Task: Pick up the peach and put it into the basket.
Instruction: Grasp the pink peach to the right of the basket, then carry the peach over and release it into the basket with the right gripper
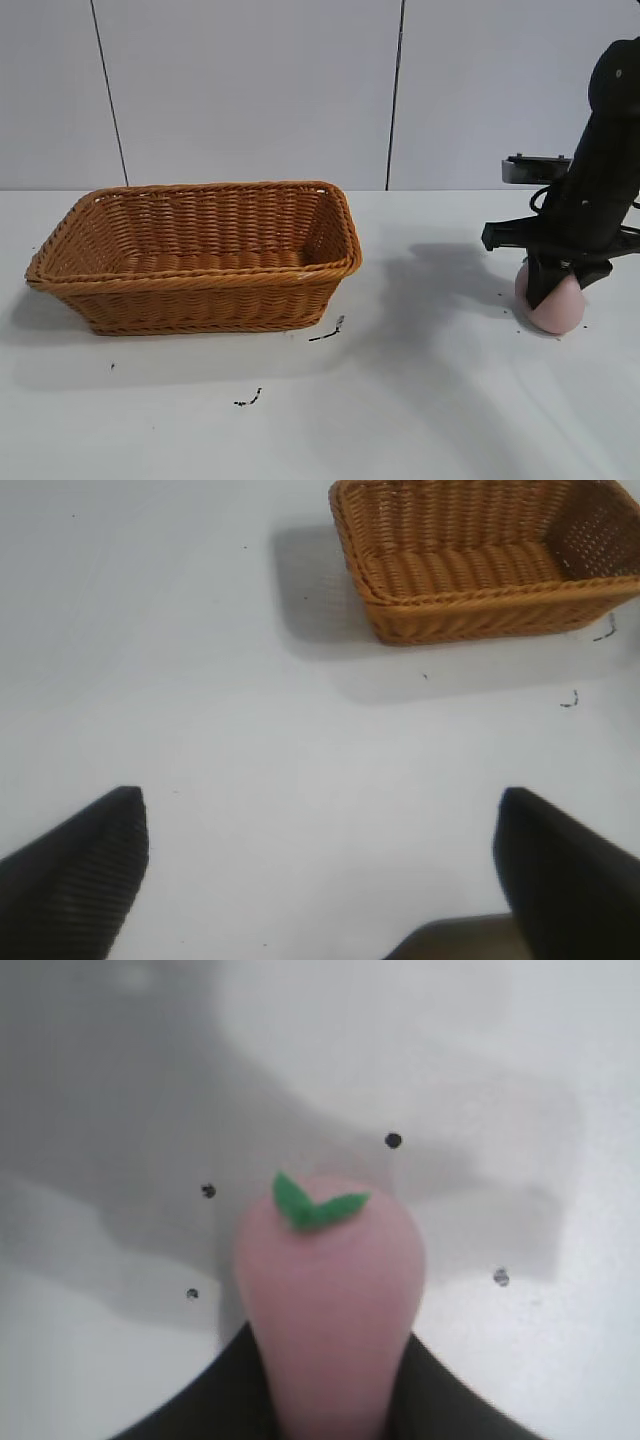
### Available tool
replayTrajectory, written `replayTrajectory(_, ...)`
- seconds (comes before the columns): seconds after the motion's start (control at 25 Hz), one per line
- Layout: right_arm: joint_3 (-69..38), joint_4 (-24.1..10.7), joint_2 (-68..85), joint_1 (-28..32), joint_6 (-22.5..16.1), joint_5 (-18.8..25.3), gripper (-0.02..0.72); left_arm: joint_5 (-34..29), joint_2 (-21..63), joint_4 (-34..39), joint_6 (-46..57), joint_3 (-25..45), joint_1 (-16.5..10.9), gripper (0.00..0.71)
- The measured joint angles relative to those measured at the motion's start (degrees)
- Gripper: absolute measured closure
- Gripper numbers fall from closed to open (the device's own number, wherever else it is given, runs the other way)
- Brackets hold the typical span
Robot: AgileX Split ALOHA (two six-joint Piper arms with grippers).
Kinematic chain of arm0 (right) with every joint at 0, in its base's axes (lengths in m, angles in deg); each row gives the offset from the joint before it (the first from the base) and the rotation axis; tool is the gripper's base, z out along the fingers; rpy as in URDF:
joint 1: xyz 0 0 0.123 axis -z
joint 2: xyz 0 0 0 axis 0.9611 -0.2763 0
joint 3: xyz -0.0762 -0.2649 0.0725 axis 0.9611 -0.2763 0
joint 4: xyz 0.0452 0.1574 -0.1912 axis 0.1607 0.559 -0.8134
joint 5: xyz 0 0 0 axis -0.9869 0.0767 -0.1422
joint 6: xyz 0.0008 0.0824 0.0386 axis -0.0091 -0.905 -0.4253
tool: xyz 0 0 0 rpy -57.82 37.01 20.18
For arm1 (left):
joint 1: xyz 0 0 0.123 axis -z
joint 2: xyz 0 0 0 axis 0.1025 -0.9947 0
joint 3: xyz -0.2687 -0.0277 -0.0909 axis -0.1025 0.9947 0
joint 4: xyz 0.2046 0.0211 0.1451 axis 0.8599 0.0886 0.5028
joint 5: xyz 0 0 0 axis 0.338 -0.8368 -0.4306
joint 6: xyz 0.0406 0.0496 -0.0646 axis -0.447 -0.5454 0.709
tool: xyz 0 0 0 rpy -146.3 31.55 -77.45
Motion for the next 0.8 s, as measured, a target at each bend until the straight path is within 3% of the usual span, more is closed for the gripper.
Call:
replayTrajectory(0.24,3.39,0.00,6.03,0.00,1.62,5.58,0.667,0.00,0.00,0.00,0.00,0.00,0.00,0.018)
replayTrajectory(0.48,17.61,0.28,9.89,-0.42,1.62,16.14,0.669,0.00,0.00,0.00,0.00,0.00,0.00,0.018)
replayTrajectory(0.8,36.76,-1.26,3.10,-9.32,1.62,23.57,0.669,0.00,0.00,0.00,0.00,0.00,0.00,0.018)
